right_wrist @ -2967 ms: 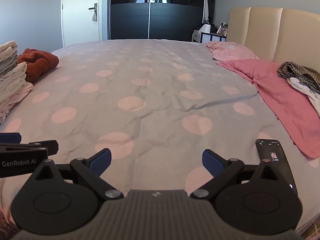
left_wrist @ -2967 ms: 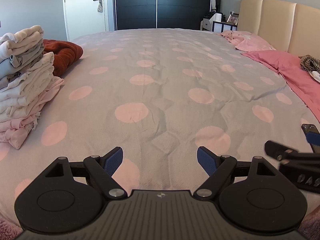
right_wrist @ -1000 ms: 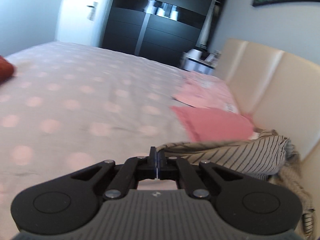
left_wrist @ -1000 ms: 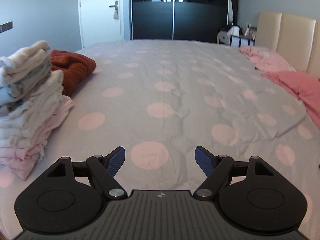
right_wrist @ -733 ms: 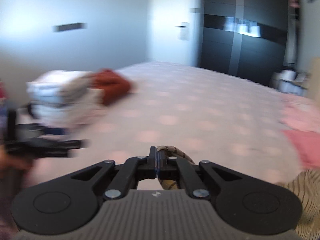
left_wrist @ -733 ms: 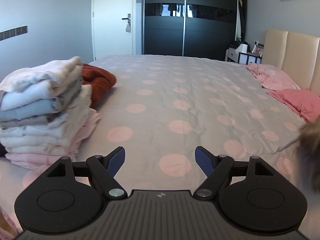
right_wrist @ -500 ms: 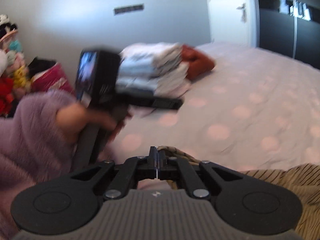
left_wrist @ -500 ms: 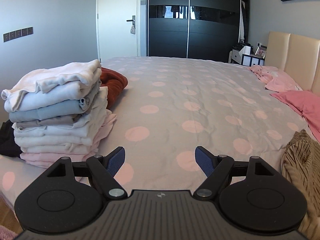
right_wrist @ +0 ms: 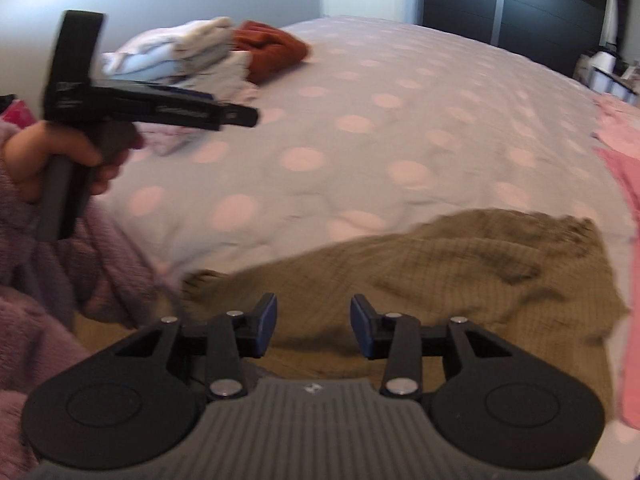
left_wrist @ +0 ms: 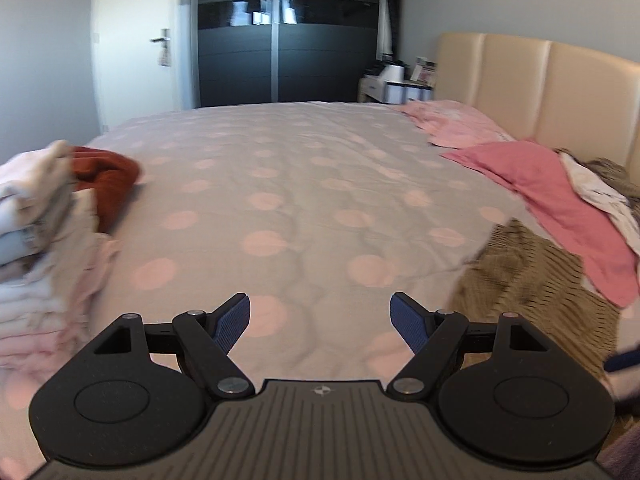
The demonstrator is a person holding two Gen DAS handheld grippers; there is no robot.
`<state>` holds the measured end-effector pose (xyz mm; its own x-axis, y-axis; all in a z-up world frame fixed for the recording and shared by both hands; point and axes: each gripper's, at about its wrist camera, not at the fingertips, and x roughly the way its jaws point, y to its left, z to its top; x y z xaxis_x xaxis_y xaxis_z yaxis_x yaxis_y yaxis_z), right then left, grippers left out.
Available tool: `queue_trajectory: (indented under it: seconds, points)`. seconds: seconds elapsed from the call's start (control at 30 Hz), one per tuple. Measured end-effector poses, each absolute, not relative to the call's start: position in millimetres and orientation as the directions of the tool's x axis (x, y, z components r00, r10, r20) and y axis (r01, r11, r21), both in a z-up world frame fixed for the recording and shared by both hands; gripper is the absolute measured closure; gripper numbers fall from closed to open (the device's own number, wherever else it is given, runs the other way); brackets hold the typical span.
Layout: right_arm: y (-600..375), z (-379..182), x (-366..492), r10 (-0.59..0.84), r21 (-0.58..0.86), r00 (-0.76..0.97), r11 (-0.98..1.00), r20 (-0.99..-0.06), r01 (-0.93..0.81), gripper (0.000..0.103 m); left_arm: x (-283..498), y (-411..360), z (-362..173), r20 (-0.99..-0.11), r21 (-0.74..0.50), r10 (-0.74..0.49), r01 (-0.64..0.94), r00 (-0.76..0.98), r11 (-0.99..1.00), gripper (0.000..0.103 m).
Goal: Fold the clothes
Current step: 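Reach the right tool to the striped garment by the headboard and grasp it, then lift the striped garment with the right tool and drop it onto the bed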
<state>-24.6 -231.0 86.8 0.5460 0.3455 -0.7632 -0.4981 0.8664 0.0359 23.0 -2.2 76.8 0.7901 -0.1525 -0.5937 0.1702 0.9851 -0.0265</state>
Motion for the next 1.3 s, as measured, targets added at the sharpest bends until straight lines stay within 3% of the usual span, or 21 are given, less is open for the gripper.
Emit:
queue_trajectory:
  seconds: [0.43, 0.57, 0.7, 0.77, 0.87, 0.93, 0.97, 1.03, 1.07, 1.13, 1.3]
  points:
    - [-381, 50, 119, 0.039, -0.140, 0.660, 0.966, -0.751, -0.217, 0.058, 123, -131, 25, -0.670, -0.089, -0.377, 0.435, 0.639, 0.896, 0.026]
    - [-409, 32, 179, 0.004, -0.155, 0.676, 0.972, -0.737, -0.175, 0.044, 154, -156, 2, -0.693, -0.120, -0.409, 0.464, 0.594, 0.877, 0.026]
    - [-430, 10, 238, -0.015, -0.149, 0.673, 0.979, -0.740, -0.141, 0.043, 177, -171, -16, -0.703, -0.194, -0.460, 0.476, 0.543, 0.858, 0.026]
    - [-435, -1, 261, -0.012, -0.136, 0.664, 0.982, -0.748, -0.135, 0.043, 185, -179, -23, -0.703, -0.220, -0.481, 0.482, 0.525, 0.848, 0.030]
    - [-440, -17, 287, 0.011, -0.107, 0.652, 0.984, -0.758, -0.141, 0.043, 192, -190, -32, -0.707, -0.221, -0.489, 0.498, 0.510, 0.839, 0.049]
    - [-439, -26, 295, 0.038, -0.073, 0.629, 0.986, -0.776, -0.150, 0.050, 195, -192, -36, -0.714, -0.233, -0.500, 0.507, 0.490, 0.830, 0.071]
    - [-437, -30, 297, 0.052, -0.057, 0.612, 0.986, -0.789, -0.157, 0.068, 197, -191, -37, -0.715, -0.241, -0.504, 0.506, 0.485, 0.828, 0.073]
    - [-433, -35, 298, 0.065, -0.046, 0.591, 0.984, -0.804, -0.170, 0.088, 199, -185, -36, -0.716, -0.242, -0.494, 0.488, 0.494, 0.839, 0.088]
    - [-430, -34, 295, 0.059, -0.059, 0.592, 0.982, -0.804, -0.178, 0.093, 200, -181, -36, -0.716, -0.240, -0.487, 0.478, 0.500, 0.845, 0.091]
    - [-425, -27, 288, 0.042, -0.097, 0.607, 0.976, -0.794, -0.194, 0.096, 200, -171, -29, -0.716, -0.231, -0.467, 0.455, 0.518, 0.860, 0.098]
    - [-415, 25, 265, -0.020, -0.170, 0.681, 0.973, -0.732, -0.154, 0.097, 190, -127, 11, -0.676, -0.176, -0.399, 0.390, 0.620, 0.904, 0.102]
